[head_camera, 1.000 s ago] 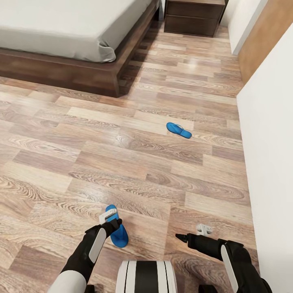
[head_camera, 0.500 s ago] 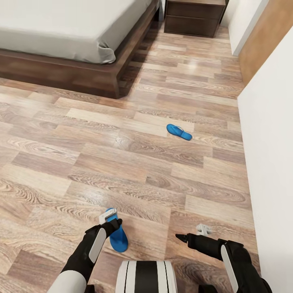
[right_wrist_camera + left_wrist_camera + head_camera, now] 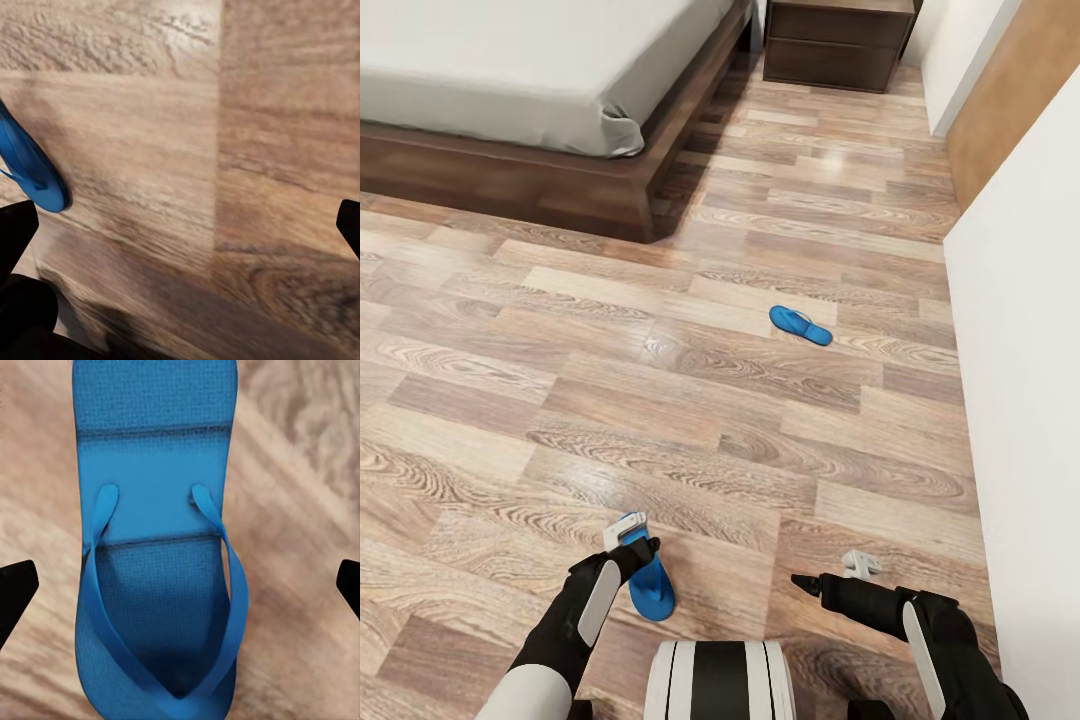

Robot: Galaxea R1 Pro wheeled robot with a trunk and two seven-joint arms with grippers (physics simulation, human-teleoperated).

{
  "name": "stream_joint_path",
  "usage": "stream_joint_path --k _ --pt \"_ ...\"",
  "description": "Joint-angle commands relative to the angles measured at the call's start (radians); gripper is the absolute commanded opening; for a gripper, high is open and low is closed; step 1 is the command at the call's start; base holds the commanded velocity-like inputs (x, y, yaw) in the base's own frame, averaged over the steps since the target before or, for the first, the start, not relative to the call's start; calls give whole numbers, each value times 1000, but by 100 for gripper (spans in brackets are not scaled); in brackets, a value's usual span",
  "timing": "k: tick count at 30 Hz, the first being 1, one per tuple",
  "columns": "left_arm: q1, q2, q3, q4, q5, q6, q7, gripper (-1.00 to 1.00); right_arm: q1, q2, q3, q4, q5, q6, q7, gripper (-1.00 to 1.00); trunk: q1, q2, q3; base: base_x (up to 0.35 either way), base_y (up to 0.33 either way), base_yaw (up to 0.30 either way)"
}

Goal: In the bedroom, move the book from the bed onto either nightstand, and place the two sandals side by side next to the bed.

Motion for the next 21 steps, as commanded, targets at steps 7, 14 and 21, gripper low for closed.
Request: stream_joint_path --k 7,14,21 --pt "0 -1 2 -2 11 5 6 100 -1 1 -3 -1 0 7 4 100 0 0 -4 0 0 0" --pt "0 -1 2 -2 11 5 6 100 -1 1 -3 -1 0 7 4 100 3 -2 -32 0 0 0" --pt "0 -1 2 -2 11 5 6 100 -1 1 -3 -1 0 7 4 100 7 -4 -59 0 0 0"
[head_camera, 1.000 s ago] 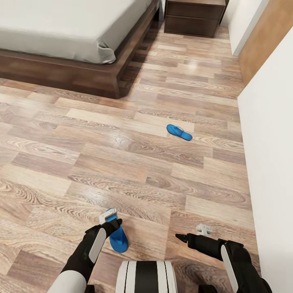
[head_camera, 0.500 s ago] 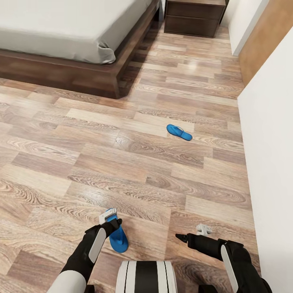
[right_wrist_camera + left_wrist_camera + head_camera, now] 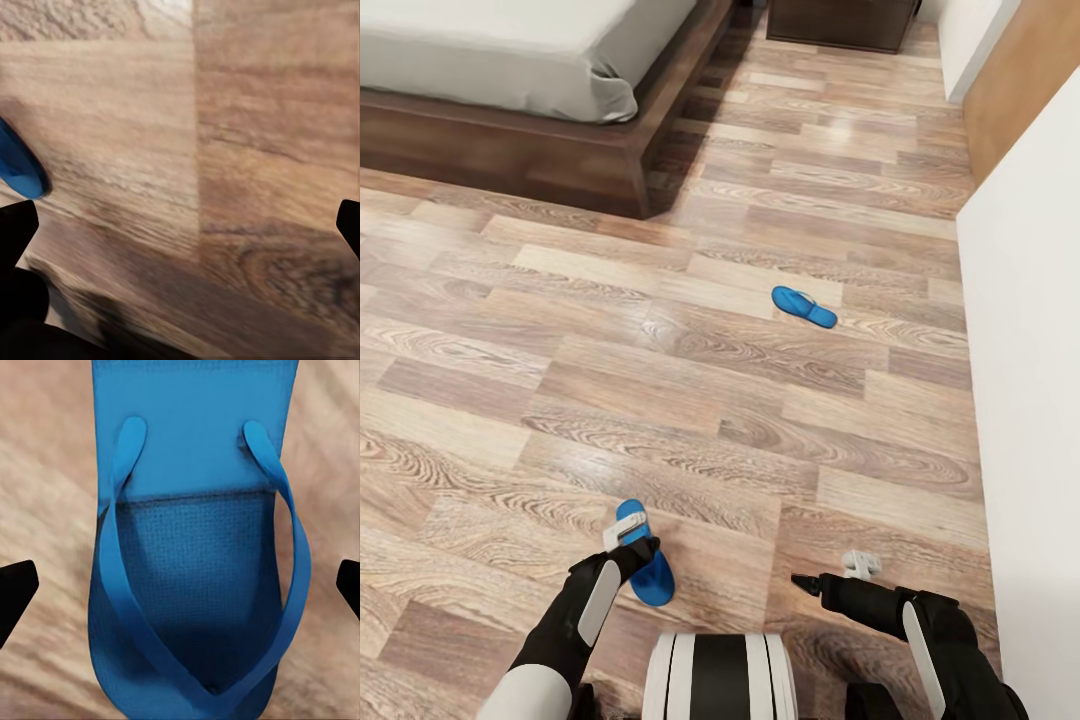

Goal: In the bedroom, move the book from the bed onto either nightstand, and place the two sandals side by side next to the bed.

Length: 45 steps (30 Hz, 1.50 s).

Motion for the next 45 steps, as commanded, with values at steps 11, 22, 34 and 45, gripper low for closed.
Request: stream_joint_path --k 11,22,34,45 --pt "0 -2 2 -2 11 5 6 100 -1 1 -4 -1 0 7 4 100 0 -1 -5 0 0 0" --pt "0 -2 2 -1 11 5 6 100 -1 1 -3 -1 0 7 4 100 0 -1 -5 0 -37 0" --pt "0 -2 2 -2 11 5 6 100 -1 1 -3 -1 0 7 4 100 0 -1 -5 0 -13 0" --pt "0 -2 2 -2 11 5 6 100 -1 1 -3 -1 0 7 4 100 1 -1 -8 0 0 0"
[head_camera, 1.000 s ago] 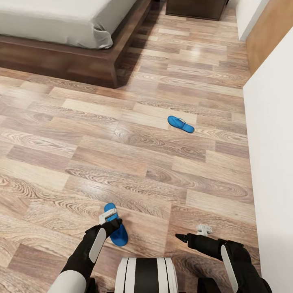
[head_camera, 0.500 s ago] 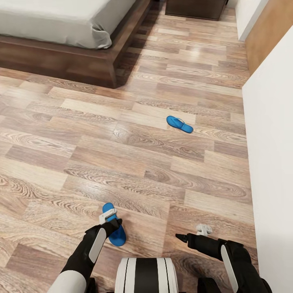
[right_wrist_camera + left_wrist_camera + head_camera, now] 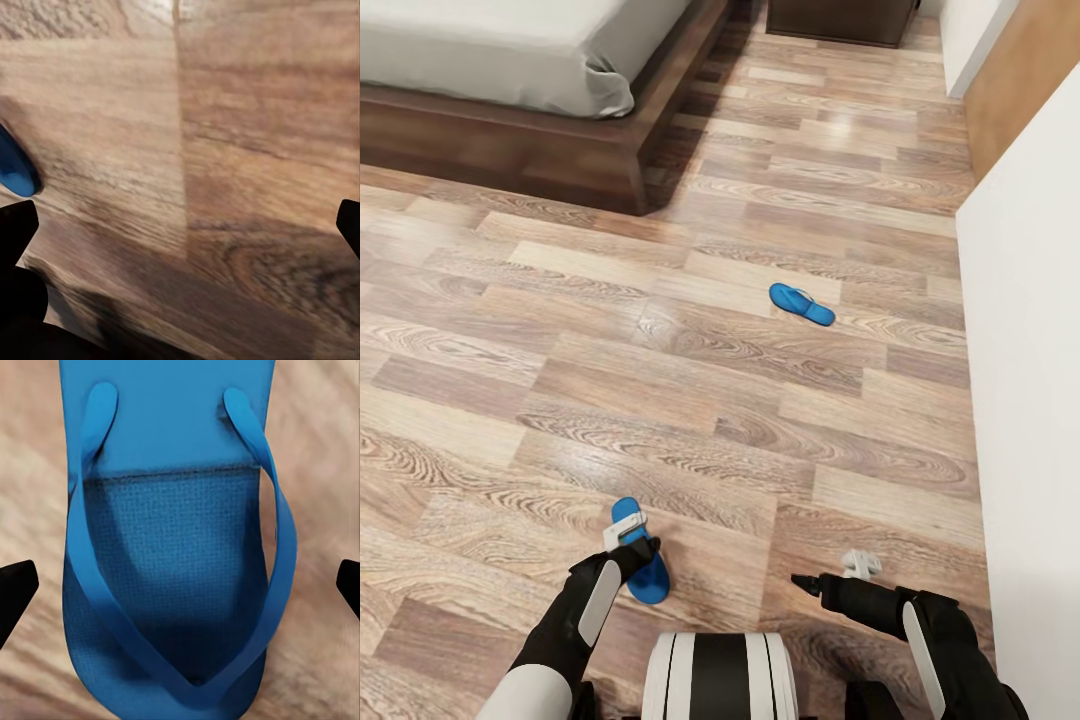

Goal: In the bedroom, move the book from the bed onto either nightstand, and place the two sandals side by side next to the bed.

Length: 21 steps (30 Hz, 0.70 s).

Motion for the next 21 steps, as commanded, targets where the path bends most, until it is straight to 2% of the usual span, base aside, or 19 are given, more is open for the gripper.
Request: stream_joint_path --k 1,10,21 --pt "0 -1 2 -2 11 5 6 100 -1 1 -3 -1 0 7 4 100 0 -1 -5 0 0 0" --pt "0 -1 2 -1 11 5 6 100 -1 1 -3 -1 0 7 4 100 4 -3 -39 0 0 0" --pt "0 -1 2 -2 11 5 6 100 -1 1 -3 -1 0 7 4 100 4 -3 -39 0 0 0"
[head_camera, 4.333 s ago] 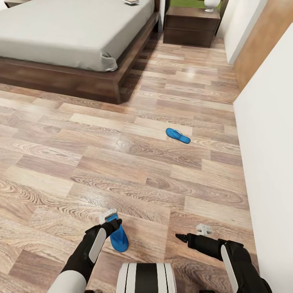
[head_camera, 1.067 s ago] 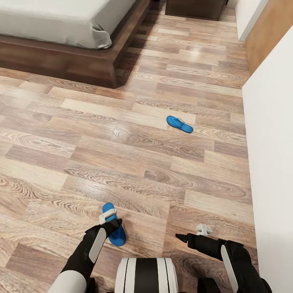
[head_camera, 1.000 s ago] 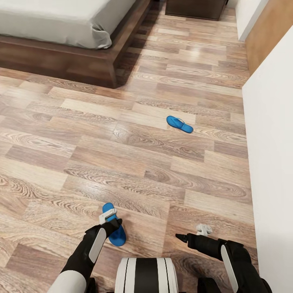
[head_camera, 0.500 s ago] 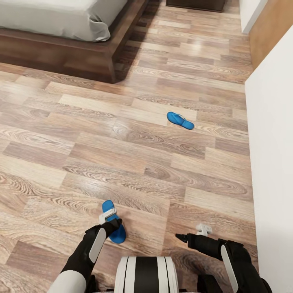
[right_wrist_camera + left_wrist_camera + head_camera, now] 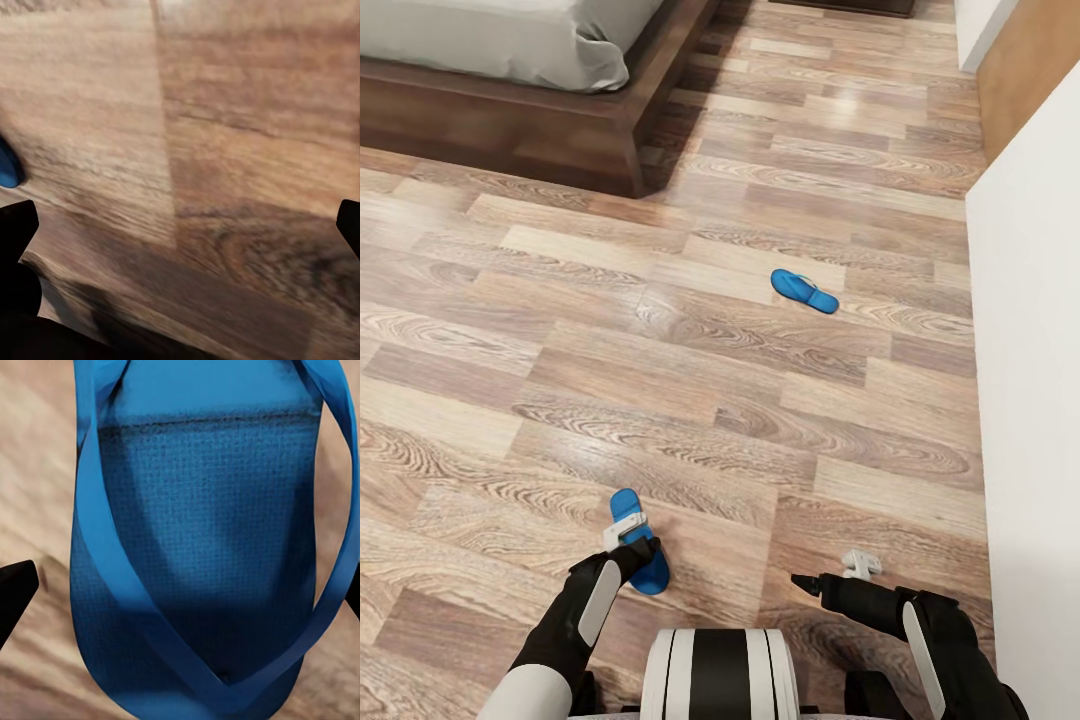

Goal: In the bedroom, move the book from the bed onto either nightstand, and place the two sandals side by side next to the bed.

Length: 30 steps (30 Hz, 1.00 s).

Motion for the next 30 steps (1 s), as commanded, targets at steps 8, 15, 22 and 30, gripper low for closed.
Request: stream_joint_path --k 8,15,22,30 --pt "0 -1 2 -2 11 5 6 100 -1 1 -3 -1 0 7 4 100 0 0 -1 0 0 0" --pt "0 -1 1 -2 11 6 7 -100 -1 1 -3 -1 0 7 4 100 0 0 -1 0 0 0" --pt "0 -1 1 -1 11 6 7 -100 -1 1 -3 -1 0 7 4 100 0 0 -1 0 0 0" --pt "0 -1 1 -1 11 6 7 -100 -1 1 -3 -1 0 7 4 100 0 0 -1 0 0 0"
